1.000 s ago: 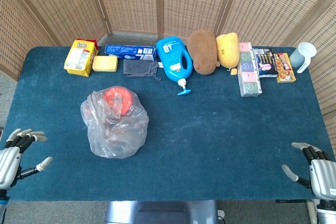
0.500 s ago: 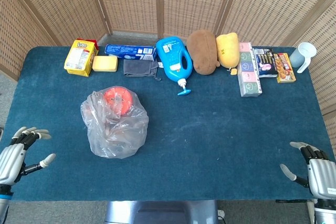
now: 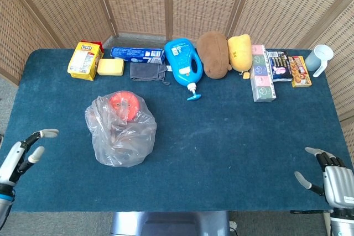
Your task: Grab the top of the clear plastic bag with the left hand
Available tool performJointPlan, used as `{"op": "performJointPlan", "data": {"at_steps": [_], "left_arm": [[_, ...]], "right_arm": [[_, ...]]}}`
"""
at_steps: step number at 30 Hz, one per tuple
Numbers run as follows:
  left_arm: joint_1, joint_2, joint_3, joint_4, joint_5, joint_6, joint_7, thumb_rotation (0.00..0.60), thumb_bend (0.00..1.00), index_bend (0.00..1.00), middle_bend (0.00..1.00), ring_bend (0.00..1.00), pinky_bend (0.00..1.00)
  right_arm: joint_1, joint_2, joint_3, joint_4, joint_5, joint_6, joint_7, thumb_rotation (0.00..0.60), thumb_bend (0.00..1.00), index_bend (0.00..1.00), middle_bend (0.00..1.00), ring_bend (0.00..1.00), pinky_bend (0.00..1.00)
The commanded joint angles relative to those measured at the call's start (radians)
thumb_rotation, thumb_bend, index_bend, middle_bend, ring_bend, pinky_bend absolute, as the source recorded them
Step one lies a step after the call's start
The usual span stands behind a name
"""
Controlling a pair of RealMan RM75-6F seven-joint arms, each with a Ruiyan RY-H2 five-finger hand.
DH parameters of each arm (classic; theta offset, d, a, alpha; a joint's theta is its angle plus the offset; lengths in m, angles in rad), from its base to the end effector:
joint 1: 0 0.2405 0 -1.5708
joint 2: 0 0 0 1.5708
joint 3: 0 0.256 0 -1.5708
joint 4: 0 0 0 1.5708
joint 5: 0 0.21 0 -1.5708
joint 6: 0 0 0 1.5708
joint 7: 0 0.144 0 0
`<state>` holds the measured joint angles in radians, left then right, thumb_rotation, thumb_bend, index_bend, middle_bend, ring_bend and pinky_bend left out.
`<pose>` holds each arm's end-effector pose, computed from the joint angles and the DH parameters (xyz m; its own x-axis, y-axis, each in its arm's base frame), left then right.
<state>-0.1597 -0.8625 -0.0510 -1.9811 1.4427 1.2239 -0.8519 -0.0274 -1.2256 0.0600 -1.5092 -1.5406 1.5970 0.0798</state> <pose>-0.2554 0.1896 0.1700 -0.5301 0.1994 0.8242 0.8474 0.1590 0.5065 -0.3276 -0.1470 0.1479 0.3229 0.0796 0.9431 -0.9461 0.0528 0.3195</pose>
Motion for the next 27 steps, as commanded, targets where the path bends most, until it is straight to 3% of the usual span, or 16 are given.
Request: {"op": "performJointPlan", "data": {"at_steps": [1, 6, 16, 27], "left_arm": [[-0.078, 0.058, -0.034, 0.07, 0.063, -0.122, -0.414, 0.028, 0.1, 0.28, 0.26, 0.14, 0.09], [-0.133, 0.086, -0.023, 0.115, 0.151, -0.181, -0.77, 0.032, 0.1, 0.21, 0.26, 0.14, 0.09], [-0.253, 0.081, 0.017, 0.236, 0.264, -0.24, -1.314, 0.031, 0.1, 0.18, 0.26, 0.14, 0.09], [-0.366, 0.018, 0.08, 0.356, 0.354, -0.233, -1.638, 0.032, 0.1, 0.15, 0.23, 0.14, 0.11]], "right_arm": [[-0.004, 0.001, 0.0, 0.002, 0.001, 0.005, 0.002, 0.0, 0.25, 0.25, 0.32, 0.3, 0.28], [-0.007, 0.005, 0.001, 0.002, 0.001, 0.014, 0.008, 0.0, 0.25, 0.24, 0.32, 0.31, 0.28], [-0.009, 0.009, 0.001, -0.003, 0.004, 0.013, 0.001, 0.0, 0.25, 0.24, 0.32, 0.31, 0.28], [-0.025, 0.014, -0.004, -0.015, 0.003, 0.034, -0.01, 0.0, 0.25, 0.24, 0.32, 0.31, 0.28]]}}
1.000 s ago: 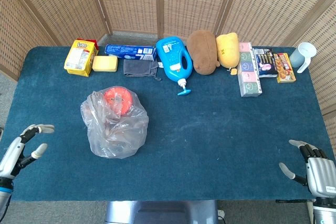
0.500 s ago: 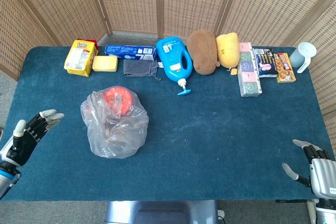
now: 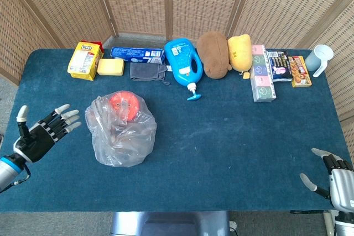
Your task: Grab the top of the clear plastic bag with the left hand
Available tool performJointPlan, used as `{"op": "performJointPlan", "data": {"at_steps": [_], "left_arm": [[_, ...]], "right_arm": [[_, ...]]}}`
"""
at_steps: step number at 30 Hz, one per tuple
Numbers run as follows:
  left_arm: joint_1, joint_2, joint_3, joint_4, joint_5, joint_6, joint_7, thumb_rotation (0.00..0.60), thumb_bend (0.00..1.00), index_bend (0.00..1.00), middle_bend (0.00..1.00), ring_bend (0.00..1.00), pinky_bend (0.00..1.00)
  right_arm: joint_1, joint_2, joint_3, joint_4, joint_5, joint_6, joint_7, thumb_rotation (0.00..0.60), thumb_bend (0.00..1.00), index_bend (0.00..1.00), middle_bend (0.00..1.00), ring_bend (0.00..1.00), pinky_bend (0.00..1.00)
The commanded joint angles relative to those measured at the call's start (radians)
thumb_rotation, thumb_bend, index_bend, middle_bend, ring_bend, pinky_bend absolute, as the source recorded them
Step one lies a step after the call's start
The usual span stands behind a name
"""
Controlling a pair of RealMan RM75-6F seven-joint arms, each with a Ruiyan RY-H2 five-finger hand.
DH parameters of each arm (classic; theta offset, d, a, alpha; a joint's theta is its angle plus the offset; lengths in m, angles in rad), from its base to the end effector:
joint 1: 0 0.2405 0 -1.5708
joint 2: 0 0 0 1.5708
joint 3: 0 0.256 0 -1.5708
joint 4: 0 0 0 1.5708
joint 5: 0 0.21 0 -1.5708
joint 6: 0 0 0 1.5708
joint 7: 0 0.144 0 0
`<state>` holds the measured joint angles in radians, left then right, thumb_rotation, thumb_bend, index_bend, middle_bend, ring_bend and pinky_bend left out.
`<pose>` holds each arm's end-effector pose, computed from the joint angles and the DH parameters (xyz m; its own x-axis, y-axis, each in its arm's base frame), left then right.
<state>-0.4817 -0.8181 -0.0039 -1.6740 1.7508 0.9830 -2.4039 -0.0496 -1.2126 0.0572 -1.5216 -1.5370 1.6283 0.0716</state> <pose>-0.2504 0.2652 0.1720 -0.9796 0.1954 -0.0466 0.0649 0.5275 0.8471 -0.3284 -0.1388 0.1550 0.3343 0.1002 0.9371 -0.9417 0.0751 0.3279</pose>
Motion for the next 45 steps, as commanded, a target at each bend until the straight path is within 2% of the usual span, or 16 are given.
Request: {"op": "performJointPlan", "data": {"at_steps": [1, 9, 17, 29, 35, 45], "left_arm": [[-0.049, -0.033, 0.039, 0.056, 0.049, 0.014, -0.11, 0.032, 0.1, 0.14, 0.23, 0.14, 0.11], [-0.094, -0.082, 0.096, 0.134, 0.08, 0.093, -0.379, 0.031, 0.09, 0.06, 0.21, 0.12, 0.13], [-0.13, -0.113, 0.141, 0.177, 0.086, 0.117, -0.48, 0.029, 0.09, 0.04, 0.2, 0.1, 0.15], [-0.186, -0.157, 0.199, 0.196, 0.072, 0.107, -0.519, 0.031, 0.1, 0.04, 0.19, 0.1, 0.16], [-0.235, -0.16, 0.198, 0.182, 0.06, 0.085, -0.512, 0.03, 0.1, 0.04, 0.19, 0.1, 0.16], [-0.341, -0.177, 0.181, 0.164, 0.012, -0.011, -0.522, 0.027, 0.1, 0.04, 0.19, 0.1, 0.17]], "right_arm": [[-0.004, 0.001, -0.002, -0.003, 0.0, 0.004, -0.003, 0.0, 0.25, 0.24, 0.32, 0.31, 0.28], [-0.013, 0.009, -0.004, -0.021, -0.008, 0.02, -0.018, 0.0, 0.25, 0.24, 0.32, 0.3, 0.28], [-0.014, 0.01, -0.005, -0.032, -0.012, 0.021, -0.029, 0.0, 0.25, 0.24, 0.32, 0.3, 0.28], [-0.023, 0.013, -0.006, -0.031, -0.01, 0.028, -0.025, 0.0, 0.25, 0.24, 0.32, 0.3, 0.28], [-0.027, 0.014, -0.008, -0.03, -0.013, 0.032, -0.021, 0.0, 0.25, 0.24, 0.32, 0.31, 0.28], [-0.04, 0.017, -0.011, -0.022, -0.014, 0.046, -0.011, 0.0, 0.25, 0.24, 0.32, 0.31, 0.28]]}}
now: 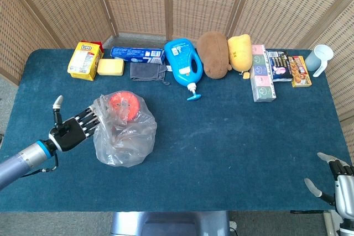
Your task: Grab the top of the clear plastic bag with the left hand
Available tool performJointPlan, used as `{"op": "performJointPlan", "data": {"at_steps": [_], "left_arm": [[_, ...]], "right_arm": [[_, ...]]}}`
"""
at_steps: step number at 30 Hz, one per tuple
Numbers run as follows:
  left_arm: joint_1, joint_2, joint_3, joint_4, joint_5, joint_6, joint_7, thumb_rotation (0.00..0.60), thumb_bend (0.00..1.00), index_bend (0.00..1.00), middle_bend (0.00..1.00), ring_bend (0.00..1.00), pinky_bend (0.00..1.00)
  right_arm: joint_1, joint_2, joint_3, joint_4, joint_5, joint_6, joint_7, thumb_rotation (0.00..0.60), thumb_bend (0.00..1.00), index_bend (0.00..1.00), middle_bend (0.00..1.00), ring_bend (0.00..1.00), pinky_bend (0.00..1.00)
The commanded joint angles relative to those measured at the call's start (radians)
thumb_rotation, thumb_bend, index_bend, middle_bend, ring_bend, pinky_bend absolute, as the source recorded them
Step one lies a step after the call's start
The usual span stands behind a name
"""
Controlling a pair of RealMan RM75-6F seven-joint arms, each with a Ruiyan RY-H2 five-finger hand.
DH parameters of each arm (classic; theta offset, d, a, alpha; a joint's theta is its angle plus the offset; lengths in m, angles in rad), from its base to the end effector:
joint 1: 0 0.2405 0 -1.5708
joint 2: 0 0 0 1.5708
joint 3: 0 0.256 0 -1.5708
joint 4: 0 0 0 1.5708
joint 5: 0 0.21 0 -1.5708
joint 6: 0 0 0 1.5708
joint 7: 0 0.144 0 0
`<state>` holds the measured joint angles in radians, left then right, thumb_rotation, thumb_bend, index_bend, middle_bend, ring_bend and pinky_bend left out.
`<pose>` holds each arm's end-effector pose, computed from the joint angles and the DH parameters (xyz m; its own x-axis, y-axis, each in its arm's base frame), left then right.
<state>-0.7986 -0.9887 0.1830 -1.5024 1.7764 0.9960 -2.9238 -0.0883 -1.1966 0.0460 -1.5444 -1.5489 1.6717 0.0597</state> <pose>-0.2181 0.3152 0.1229 -0.9243 0.0713 -0.3750 -0.2110 0.7234 0.6574 -0.3271 -0.1237 0.1616 0.3440 0.1176 0.9316 -0.9376 0.0974 0.3339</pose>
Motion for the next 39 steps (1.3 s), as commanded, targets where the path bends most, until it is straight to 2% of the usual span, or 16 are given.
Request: {"op": "performJointPlan", "data": {"at_steps": [1, 9, 17, 23, 28, 30, 35, 39], "left_arm": [[-0.037, -0.009, -0.01, -0.011, -0.024, -0.039, -0.003, 0.031, 0.1, 0.04, 0.19, 0.1, 0.17], [-0.115, -0.015, -0.047, -0.035, -0.116, -0.168, 0.043, 0.03, 0.12, 0.04, 0.19, 0.1, 0.18], [-0.158, -0.018, -0.118, -0.083, -0.224, -0.244, 0.134, 0.033, 0.18, 0.04, 0.19, 0.1, 0.19], [-0.168, -0.028, -0.172, -0.128, -0.269, -0.263, 0.204, 0.029, 0.27, 0.18, 0.23, 0.18, 0.34], [-0.178, -0.024, -0.196, -0.166, -0.281, -0.292, 0.286, 0.032, 0.33, 0.2, 0.25, 0.27, 0.46], [-0.178, -0.021, -0.206, -0.188, -0.276, -0.292, 0.29, 0.033, 0.35, 0.23, 0.29, 0.32, 0.52], [-0.168, -0.002, -0.22, -0.22, -0.248, -0.272, 0.3, 0.034, 0.36, 0.38, 0.44, 0.48, 0.64], [-0.147, 0.029, -0.229, -0.252, -0.228, -0.23, 0.308, 0.037, 0.36, 0.4, 0.47, 0.53, 0.7]], "right_arm": [[-0.003, 0.002, 0.0, 0.0, -0.003, 0.005, 0.002, 0.0, 0.25, 0.24, 0.32, 0.31, 0.28], [-0.014, 0.006, -0.002, 0.002, 0.0, 0.015, 0.01, 0.0, 0.25, 0.24, 0.32, 0.3, 0.28], [-0.022, 0.004, -0.002, 0.01, 0.001, 0.022, 0.022, 0.0, 0.25, 0.24, 0.32, 0.3, 0.28], [-0.024, 0.001, -0.002, 0.016, 0.0, 0.022, 0.031, 0.0, 0.25, 0.24, 0.32, 0.31, 0.28], [-0.028, 0.002, 0.0, 0.02, 0.001, 0.027, 0.037, 0.0, 0.25, 0.24, 0.32, 0.31, 0.28], [-0.028, 0.002, 0.0, 0.021, 0.0, 0.028, 0.04, 0.0, 0.25, 0.24, 0.32, 0.31, 0.28], [-0.029, 0.0, 0.0, 0.025, -0.002, 0.027, 0.046, 0.0, 0.25, 0.24, 0.32, 0.31, 0.28], [-0.029, -0.001, 0.001, 0.028, -0.005, 0.028, 0.052, 0.0, 0.25, 0.24, 0.32, 0.3, 0.28]]}}
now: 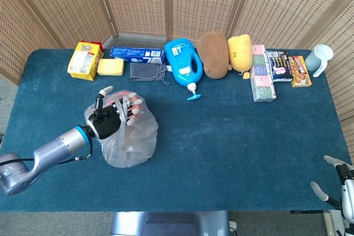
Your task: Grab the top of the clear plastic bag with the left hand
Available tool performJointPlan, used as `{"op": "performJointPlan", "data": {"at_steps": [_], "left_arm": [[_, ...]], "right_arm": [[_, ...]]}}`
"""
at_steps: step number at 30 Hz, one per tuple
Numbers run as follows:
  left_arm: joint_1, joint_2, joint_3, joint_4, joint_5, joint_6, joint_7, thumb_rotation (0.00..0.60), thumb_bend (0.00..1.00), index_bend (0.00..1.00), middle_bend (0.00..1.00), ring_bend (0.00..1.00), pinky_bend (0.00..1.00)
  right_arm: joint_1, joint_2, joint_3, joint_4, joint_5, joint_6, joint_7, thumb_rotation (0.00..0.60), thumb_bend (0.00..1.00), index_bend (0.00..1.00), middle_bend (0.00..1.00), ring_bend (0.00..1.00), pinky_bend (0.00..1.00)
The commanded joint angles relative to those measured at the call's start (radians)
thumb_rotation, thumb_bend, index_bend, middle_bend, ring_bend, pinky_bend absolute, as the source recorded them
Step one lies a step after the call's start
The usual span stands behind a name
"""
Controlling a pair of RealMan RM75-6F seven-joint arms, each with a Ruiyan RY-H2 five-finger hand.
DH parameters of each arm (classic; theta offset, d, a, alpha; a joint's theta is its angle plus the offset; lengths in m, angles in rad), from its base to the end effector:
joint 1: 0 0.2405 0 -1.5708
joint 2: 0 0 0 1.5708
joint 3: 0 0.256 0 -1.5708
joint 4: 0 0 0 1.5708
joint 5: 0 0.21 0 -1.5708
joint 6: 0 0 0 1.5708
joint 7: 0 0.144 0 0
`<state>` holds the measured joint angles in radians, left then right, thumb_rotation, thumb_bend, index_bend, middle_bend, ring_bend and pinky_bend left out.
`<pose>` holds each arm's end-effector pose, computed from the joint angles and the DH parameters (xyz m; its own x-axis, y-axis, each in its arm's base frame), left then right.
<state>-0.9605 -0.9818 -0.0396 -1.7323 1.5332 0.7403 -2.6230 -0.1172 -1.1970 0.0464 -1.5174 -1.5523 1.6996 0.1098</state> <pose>-0.1081 0.3454 0.0998 -0.9118 0.1993 -0.3590 -0.1096 0.7244 0.6806 -0.3331 -0.1133 0.1671 0.3267 0.1382 0.9350 -0.9431 0.1128 0.3128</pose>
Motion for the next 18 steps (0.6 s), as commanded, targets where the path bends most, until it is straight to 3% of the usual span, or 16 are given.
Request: {"op": "performJointPlan", "data": {"at_steps": [1, 6, 12, 18], "left_arm": [[0.021, 0.034, -0.007, -0.033, 0.021, 0.036, 0.008, 0.038, 0.36, 0.4, 0.47, 0.54, 0.72], [0.027, 0.073, 0.001, -0.065, 0.035, 0.027, 0.025, 0.037, 0.36, 0.4, 0.48, 0.57, 0.74], [0.067, 0.1, -0.024, -0.082, 0.043, 0.117, 0.023, 0.032, 0.36, 0.42, 0.61, 0.65, 0.8], [0.085, 0.158, -0.048, -0.122, 0.043, 0.165, 0.04, 0.039, 0.41, 0.55, 0.7, 0.8, 0.91]], "right_arm": [[0.0, 0.0, 0.0, 0.002, -0.002, 0.001, 0.003, 0.0, 0.25, 0.24, 0.32, 0.3, 0.28], [0.002, -0.001, 0.001, 0.007, -0.006, 0.0, 0.01, 0.0, 0.25, 0.24, 0.32, 0.31, 0.28], [0.002, 0.001, 0.002, 0.007, -0.008, 0.001, 0.013, 0.0, 0.25, 0.24, 0.32, 0.31, 0.28], [0.001, 0.002, 0.002, 0.004, -0.012, 0.004, 0.014, 0.0, 0.25, 0.24, 0.32, 0.3, 0.28]]}}
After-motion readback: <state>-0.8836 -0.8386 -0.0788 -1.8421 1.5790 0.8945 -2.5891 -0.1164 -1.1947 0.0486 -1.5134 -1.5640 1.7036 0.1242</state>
